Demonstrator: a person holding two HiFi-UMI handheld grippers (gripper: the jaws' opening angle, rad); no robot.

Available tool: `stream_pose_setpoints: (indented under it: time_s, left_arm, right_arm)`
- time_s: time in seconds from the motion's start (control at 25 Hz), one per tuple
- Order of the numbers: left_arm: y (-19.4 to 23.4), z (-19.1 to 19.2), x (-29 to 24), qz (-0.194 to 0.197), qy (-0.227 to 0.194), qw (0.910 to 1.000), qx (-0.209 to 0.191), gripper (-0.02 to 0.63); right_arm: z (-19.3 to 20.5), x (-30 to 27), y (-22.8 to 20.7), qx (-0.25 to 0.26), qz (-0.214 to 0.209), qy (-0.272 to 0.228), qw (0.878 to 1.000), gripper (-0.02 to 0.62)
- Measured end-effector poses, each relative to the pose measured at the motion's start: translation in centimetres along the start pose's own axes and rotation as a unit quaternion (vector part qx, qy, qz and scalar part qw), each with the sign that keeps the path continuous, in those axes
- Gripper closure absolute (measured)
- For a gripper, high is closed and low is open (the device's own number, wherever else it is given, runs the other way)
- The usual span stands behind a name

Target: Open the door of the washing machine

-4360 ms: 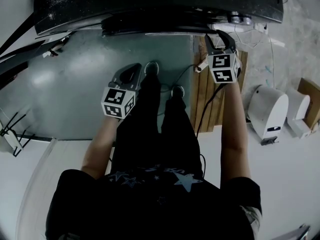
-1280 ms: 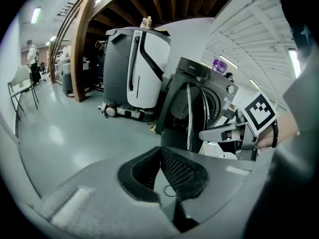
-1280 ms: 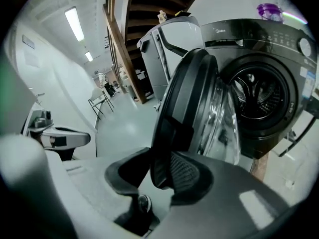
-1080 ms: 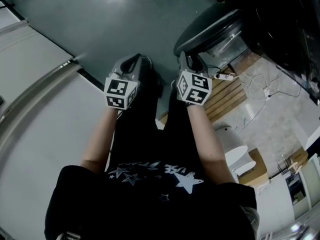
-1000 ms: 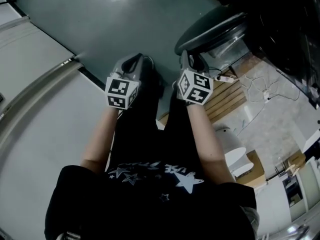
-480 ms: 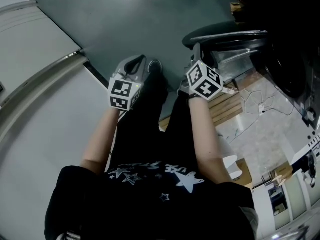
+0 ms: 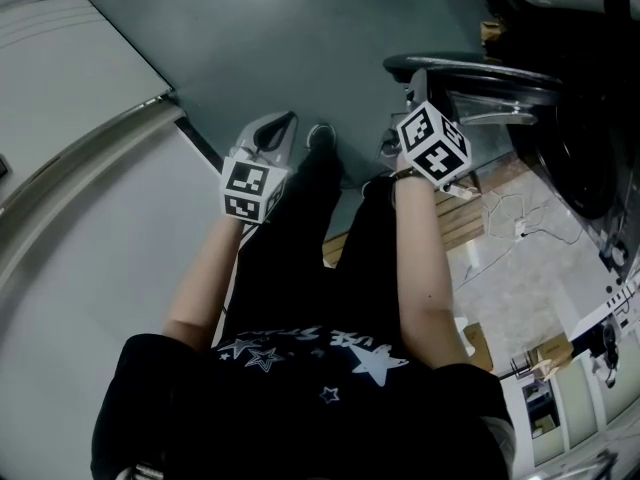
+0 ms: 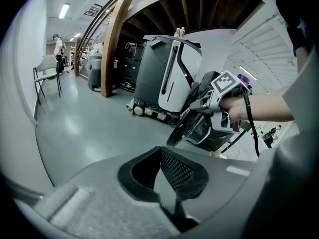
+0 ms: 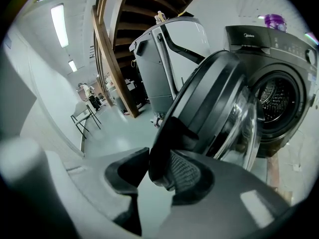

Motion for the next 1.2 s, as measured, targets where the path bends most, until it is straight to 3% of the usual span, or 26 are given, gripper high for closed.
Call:
stream_pose_setpoints:
  time_s: [0.4, 0.72, 0.96, 1.2]
  left_arm:
    - [2.5, 1.4, 1.5, -0.006, -0.004, 0.9999, 0.015, 0.595]
    - [3.1, 1.7, 3.8, -0.005, -0.006, 0.9995, 0.031, 0.595]
    - [1.6, 0.0, 4.6, -0.022, -0.013, 0.9992, -0.032, 0.595]
    - [-3.2, 1.2, 5.7, -0.008, -0.003, 0.9985, -0.055, 0.595]
  right_arm:
    - [-2.3, -1.9, 2.5, 0.074, -0.005, -0.016, 0.997, 0.459]
    - [0.3, 2.7, 2.7, 0.071, -0.021, 0.005, 0.997, 0.459]
    - [1.2, 6.5, 0.9, 0.081, -0.035, 0.018, 0.996, 0.483]
    - [1.1, 11.1, -2.6, 0.106, -0.044, -0.007, 0.993, 0.519]
Point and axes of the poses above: the fingertips, and each gripper's own axes: x backward along the fingers, y to its left, z out of its underside, the point moved 2 cm from there along x, backward along the fingers, and after that the axes turned 10 degrees about y, right-handed, at the moved point
